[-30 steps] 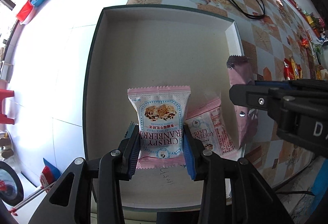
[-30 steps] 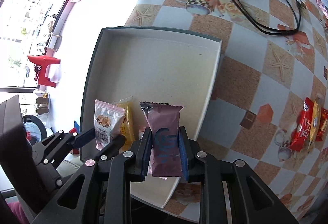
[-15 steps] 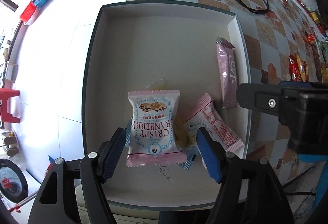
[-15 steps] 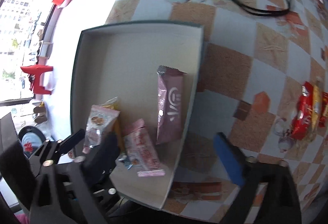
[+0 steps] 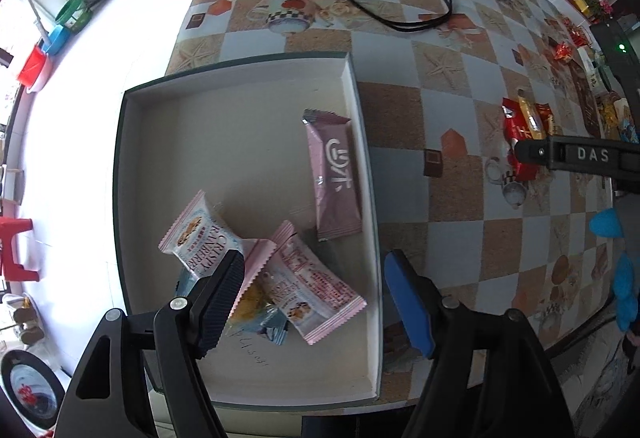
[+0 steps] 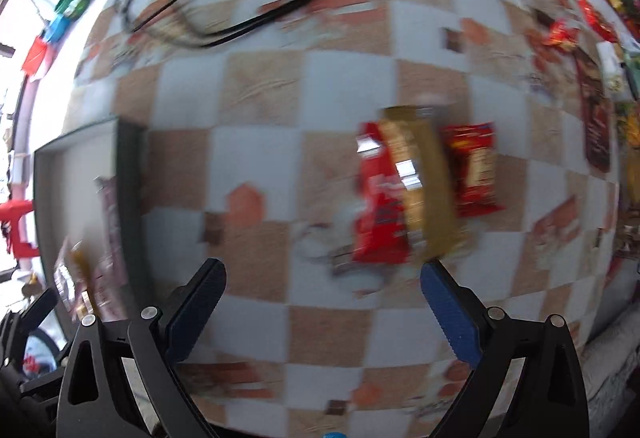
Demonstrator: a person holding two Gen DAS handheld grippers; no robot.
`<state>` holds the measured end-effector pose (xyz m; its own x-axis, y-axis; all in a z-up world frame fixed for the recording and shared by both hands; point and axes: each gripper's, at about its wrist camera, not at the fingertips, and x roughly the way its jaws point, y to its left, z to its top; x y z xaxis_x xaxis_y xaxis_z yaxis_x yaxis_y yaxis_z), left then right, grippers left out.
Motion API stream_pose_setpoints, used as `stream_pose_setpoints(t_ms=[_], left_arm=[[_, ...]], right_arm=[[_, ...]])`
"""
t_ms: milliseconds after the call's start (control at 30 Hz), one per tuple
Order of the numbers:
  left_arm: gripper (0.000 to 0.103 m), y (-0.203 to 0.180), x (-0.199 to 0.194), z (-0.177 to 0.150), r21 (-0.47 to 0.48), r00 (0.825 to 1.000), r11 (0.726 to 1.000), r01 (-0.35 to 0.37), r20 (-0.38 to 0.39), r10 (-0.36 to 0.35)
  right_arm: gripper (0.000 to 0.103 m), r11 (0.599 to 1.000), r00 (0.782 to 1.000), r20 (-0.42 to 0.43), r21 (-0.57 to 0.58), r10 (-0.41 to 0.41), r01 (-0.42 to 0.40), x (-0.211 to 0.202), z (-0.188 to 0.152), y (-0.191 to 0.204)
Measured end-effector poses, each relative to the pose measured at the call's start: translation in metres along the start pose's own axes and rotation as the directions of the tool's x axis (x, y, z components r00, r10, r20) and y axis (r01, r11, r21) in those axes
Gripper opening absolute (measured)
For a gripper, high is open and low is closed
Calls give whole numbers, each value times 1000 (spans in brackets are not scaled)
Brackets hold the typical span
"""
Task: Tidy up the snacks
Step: 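Move both open tools back over the snack pile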
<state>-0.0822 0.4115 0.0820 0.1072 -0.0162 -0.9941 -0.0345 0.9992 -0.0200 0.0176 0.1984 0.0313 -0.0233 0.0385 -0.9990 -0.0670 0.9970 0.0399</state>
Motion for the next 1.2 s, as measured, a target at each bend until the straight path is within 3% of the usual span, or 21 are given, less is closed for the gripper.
stream_pose_setpoints(t_ms=[200,400,600,1200], left_arm=[[77,-27,-3,9,30,1000,999,26,-8,-26],[78,-44,-6,8,39,1000,999,17,-21,-16],[78,-59,-5,5,33,999,999,-4,-42,6],[79,-112,12,15,105,996,994,-8,-91,18]], right_arm=[[98,998,999,-19,40,-38,39,15,27,-54],[98,999,998,-66,34,-21,23,39,47,-76],[102,992,993,-89,106,76,-66,56,63,-104],[102,980,992,-122,200,36,-11,73,5,-249]])
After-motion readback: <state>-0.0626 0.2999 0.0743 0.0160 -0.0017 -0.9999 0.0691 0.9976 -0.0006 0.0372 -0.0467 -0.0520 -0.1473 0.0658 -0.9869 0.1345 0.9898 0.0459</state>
